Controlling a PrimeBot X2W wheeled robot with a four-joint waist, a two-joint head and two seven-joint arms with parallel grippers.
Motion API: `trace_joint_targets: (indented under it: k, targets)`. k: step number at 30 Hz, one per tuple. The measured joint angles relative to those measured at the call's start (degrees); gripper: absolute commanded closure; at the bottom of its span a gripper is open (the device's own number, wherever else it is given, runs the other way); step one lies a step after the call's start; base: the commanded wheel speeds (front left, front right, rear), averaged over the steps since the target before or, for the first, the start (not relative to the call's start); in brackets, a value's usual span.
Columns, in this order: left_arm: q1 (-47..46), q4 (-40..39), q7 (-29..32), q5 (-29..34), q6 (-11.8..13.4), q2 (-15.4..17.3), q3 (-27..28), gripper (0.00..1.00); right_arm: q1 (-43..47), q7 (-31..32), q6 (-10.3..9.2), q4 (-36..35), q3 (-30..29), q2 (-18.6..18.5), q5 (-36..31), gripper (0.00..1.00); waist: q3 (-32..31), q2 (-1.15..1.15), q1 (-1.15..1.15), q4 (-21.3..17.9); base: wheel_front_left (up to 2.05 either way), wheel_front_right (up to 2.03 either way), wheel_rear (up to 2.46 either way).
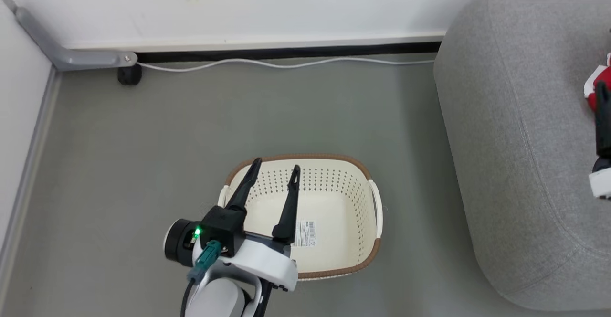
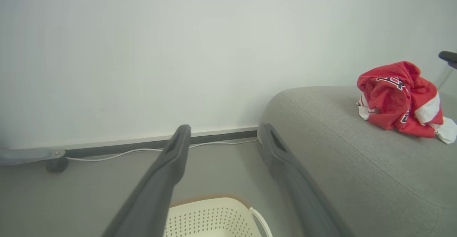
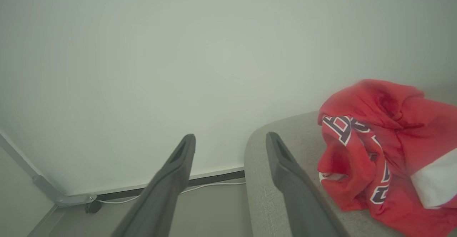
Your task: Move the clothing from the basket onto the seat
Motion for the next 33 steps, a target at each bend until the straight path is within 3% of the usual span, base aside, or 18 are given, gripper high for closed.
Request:
trace_joint_targets:
  k: [12, 22, 33]
  targets:
    - [9.3, -0.2, 0.0, 2.9, -3.9, -0.1, 12.4, 0.0, 9.0, 0.0, 0.0, -2.0, -3.0, 7.0, -10.9, 0.0, -7.7, 0.0, 0.0, 2.4, 0.0, 0.0, 0.0]
    - [14.0, 0.3, 0.0, 4.9, -4.9, -0.1, 20.4, 0.0, 16.5, 0.0, 0.0, -7.1, -4.5, 12.3, -18.5, 0.0, -11.2, 0.0, 0.0, 3.2, 0.0, 0.0, 0.0]
    - [18.6, -0.7, 0.0, 6.0, -4.3, -0.1, 24.2, 0.0, 21.5, 0.0, 0.0, -10.1, -4.8, 14.3, -22.7, 0.0, -12.2, 0.0, 0.0, 3.0, 0.0, 0.0, 0.0]
